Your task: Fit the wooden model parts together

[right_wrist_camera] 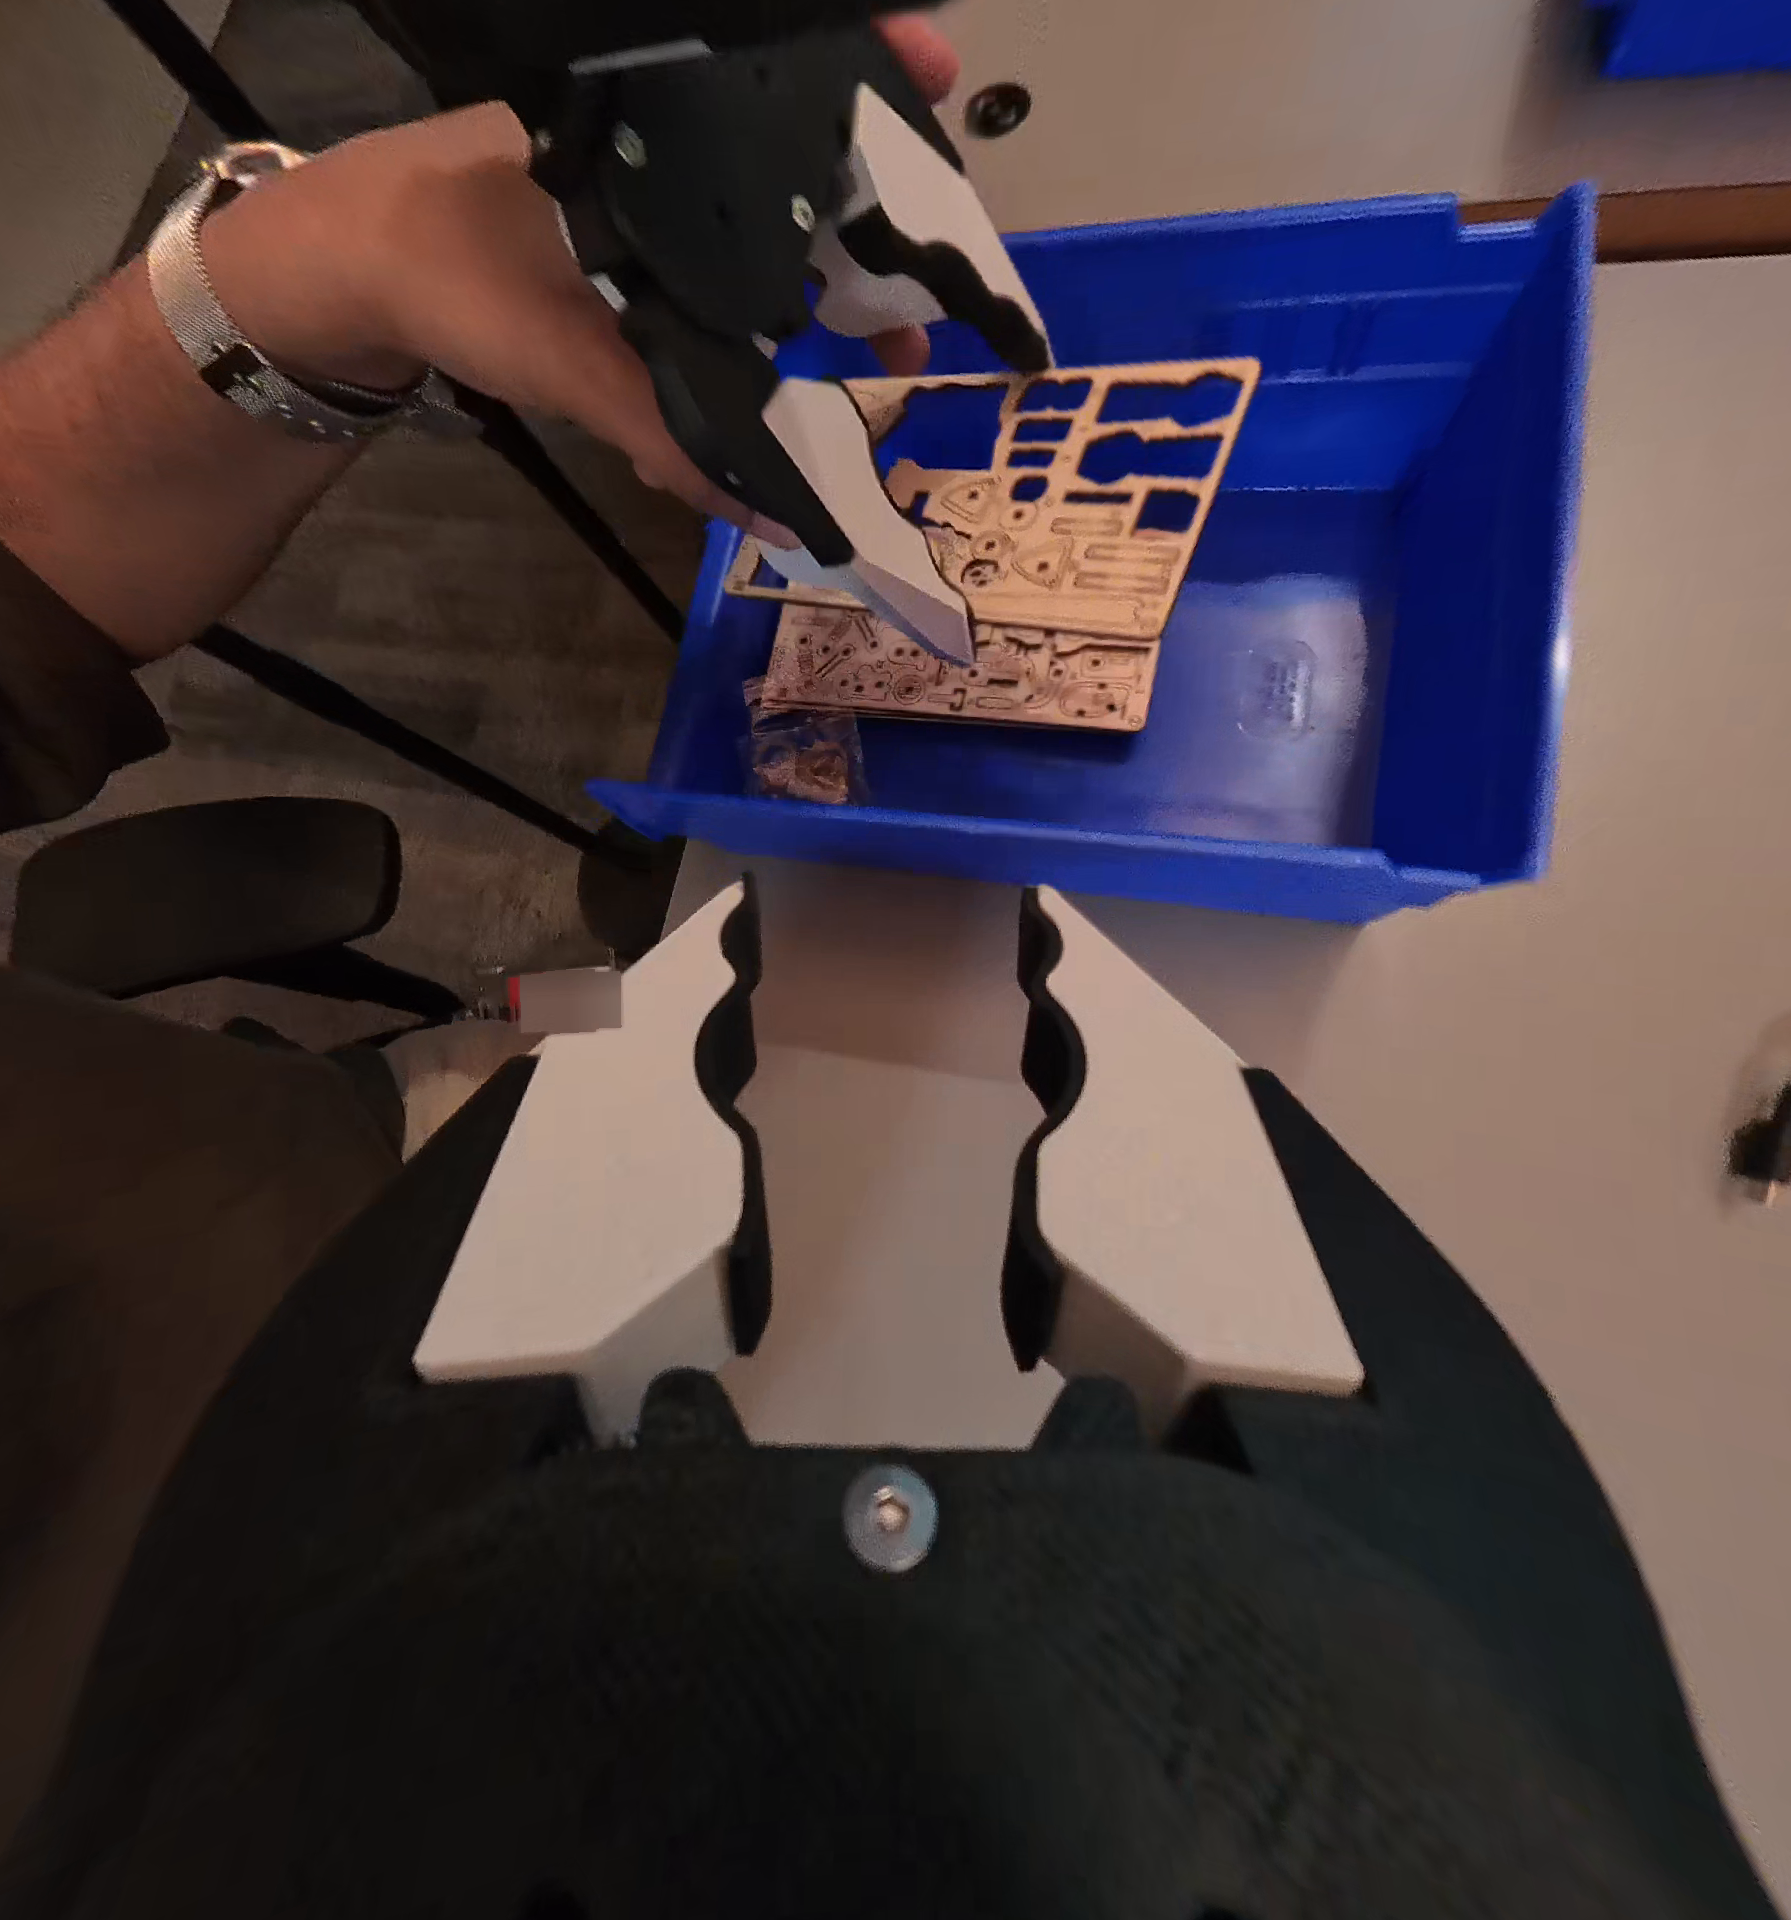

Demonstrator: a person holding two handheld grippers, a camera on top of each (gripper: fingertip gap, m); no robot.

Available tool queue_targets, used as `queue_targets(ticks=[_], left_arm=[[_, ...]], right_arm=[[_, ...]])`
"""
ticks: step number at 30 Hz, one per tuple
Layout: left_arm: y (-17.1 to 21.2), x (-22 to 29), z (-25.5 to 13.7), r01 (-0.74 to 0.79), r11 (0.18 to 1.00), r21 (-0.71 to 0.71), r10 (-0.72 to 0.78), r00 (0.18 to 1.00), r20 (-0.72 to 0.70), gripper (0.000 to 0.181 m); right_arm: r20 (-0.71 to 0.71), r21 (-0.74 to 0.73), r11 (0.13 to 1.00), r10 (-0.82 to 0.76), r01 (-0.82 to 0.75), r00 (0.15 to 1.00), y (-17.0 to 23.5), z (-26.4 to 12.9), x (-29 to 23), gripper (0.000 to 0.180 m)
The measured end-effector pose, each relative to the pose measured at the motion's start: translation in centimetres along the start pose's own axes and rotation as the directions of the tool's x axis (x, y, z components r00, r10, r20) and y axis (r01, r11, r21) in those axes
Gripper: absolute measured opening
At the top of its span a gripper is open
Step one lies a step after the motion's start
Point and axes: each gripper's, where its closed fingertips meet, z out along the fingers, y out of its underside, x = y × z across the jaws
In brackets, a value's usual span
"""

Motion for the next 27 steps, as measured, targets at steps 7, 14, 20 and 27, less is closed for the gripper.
queue_targets(ticks=[7, 14, 20, 27], left_arm=[[-6.7, 6.9, -6.8, -0.156, 0.970, 0.185, 0.169, 0.984, -0.056, 0.098], [-9.5, 15.3, -8.7, -0.314, 0.918, 0.243, 0.344, 0.935, -0.090, 0.099], [-9.2, 15.9, -7.5, -0.310, 0.933, 0.184, 0.328, 0.942, -0.076, 0.099], [-5.4, 10.5, -8.2, -0.193, 0.971, 0.139, 0.195, 0.981, 0.000, 0.099]], right_arm=[[-0.114, 0.144, 0.987, 0.088, -0.071, 0.990, 3.8, -7.6, -1.5, 0.048], [-0.300, 0.279, 0.952, 0.212, -0.126, 0.930, 9.9, -15.2, -2.2, 0.046], [-0.331, 0.351, 0.928, 0.248, -0.125, 0.911, 13.4, -17.8, -4.6, 0.046], [-0.389, 0.357, 0.928, 0.253, -0.108, 0.885, 16.7, -19.3, -5.8, 0.045]])
